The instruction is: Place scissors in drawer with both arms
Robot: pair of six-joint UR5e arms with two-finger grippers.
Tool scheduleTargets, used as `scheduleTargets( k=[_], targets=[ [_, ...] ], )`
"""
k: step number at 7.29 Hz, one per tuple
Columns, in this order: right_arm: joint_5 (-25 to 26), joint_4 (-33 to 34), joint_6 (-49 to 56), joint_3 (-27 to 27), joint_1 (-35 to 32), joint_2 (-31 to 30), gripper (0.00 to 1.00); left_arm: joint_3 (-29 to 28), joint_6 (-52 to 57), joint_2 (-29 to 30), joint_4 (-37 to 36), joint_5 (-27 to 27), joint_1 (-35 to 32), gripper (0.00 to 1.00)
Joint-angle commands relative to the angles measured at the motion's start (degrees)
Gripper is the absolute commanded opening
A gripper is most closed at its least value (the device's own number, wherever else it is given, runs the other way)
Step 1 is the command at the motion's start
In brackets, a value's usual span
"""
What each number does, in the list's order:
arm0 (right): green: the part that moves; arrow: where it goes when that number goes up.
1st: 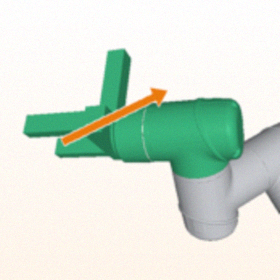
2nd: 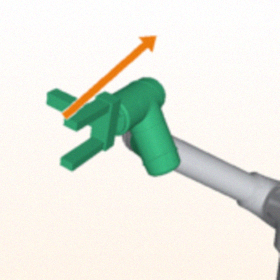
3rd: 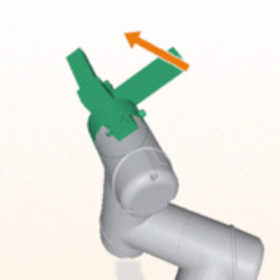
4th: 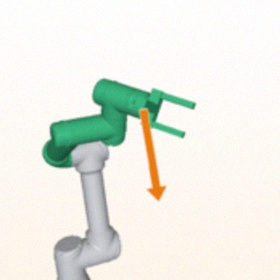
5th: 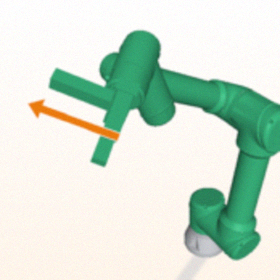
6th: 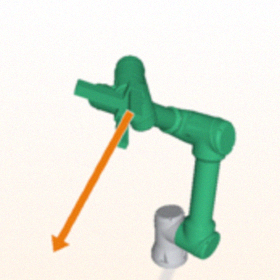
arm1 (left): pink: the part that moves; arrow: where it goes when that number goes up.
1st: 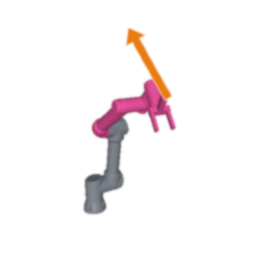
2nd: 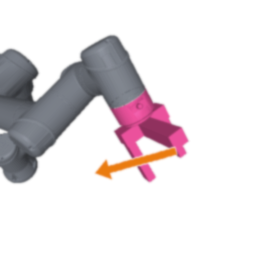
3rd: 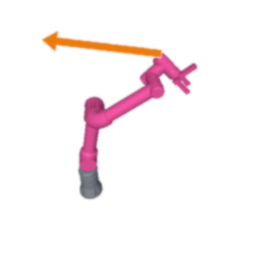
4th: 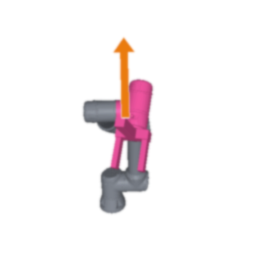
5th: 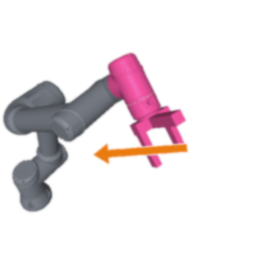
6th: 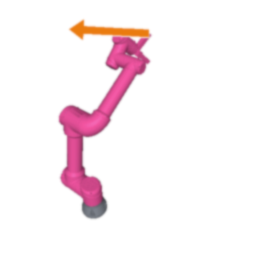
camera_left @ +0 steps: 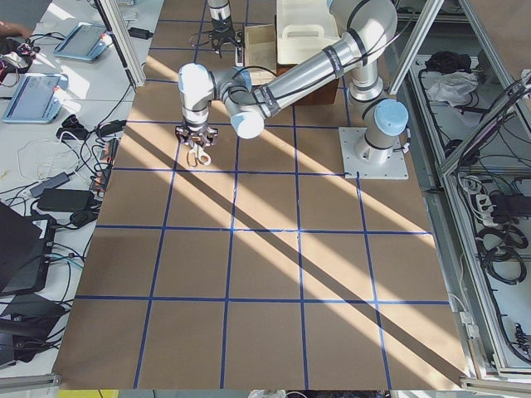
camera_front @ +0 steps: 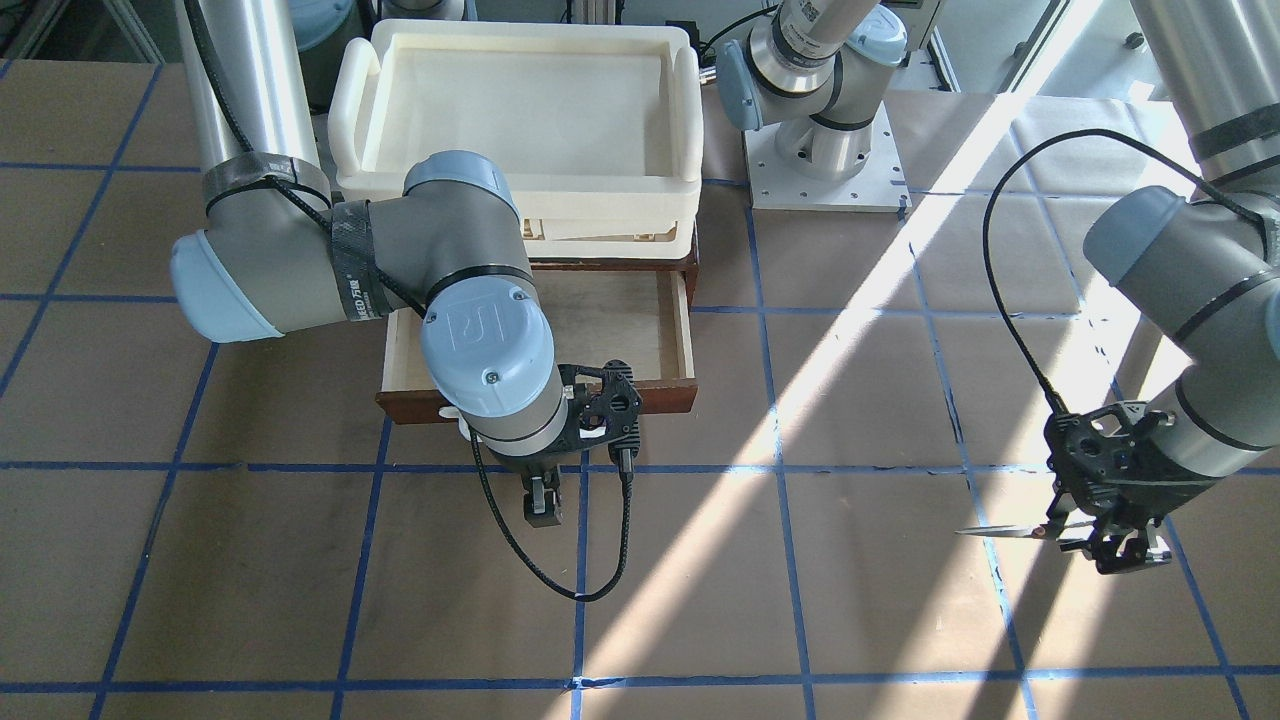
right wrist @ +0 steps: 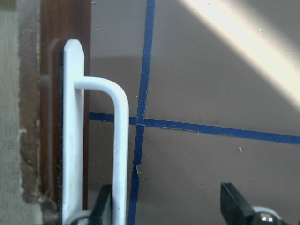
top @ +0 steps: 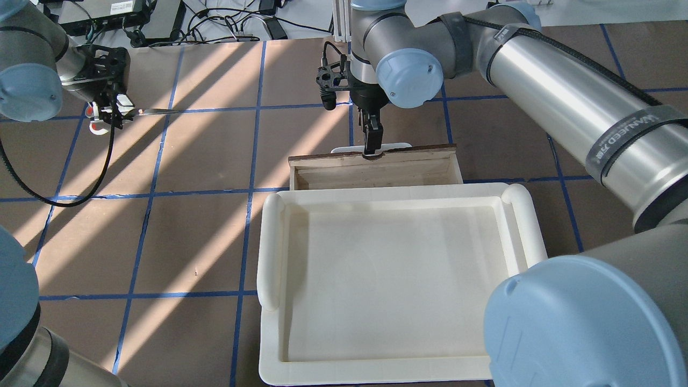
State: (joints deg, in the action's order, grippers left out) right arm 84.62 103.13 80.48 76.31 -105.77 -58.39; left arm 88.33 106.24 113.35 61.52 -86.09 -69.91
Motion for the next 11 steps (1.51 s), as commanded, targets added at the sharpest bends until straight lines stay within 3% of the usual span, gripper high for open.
scheduleTargets(
  k=[1, 3, 8, 10, 11],
  targets=[
    [-0.07, 0.31, 0.82, -0.46, 0.65, 0.12, 0.83, 0.00, -6.37, -2.33, 2.45, -0.04, -4.51, 0.00],
    [-0.16, 1.62, 1.17, -0.55, 1.00, 0.12, 0.84, 0.09, -10.68, -4.27, 3.51, -2.41, -9.34, 0.00],
    [-0.16, 4.61, 2.31, -1.24, 1.00, 1.44, 0.83, 0.09, -17.63, -6.91, 6.42, -2.51, -16.46, 0.00],
    [-0.07, 4.53, 1.27, -2.04, 1.44, 0.57, 1.00, 0.17, -20.27, -7.70, 7.73, -2.51, -18.67, 0.00],
    [0.10, 4.53, 0.74, -2.65, 2.14, -0.74, 1.00, 0.26, -20.28, -7.97, 8.26, -2.51, -19.46, 0.00]
  ],
)
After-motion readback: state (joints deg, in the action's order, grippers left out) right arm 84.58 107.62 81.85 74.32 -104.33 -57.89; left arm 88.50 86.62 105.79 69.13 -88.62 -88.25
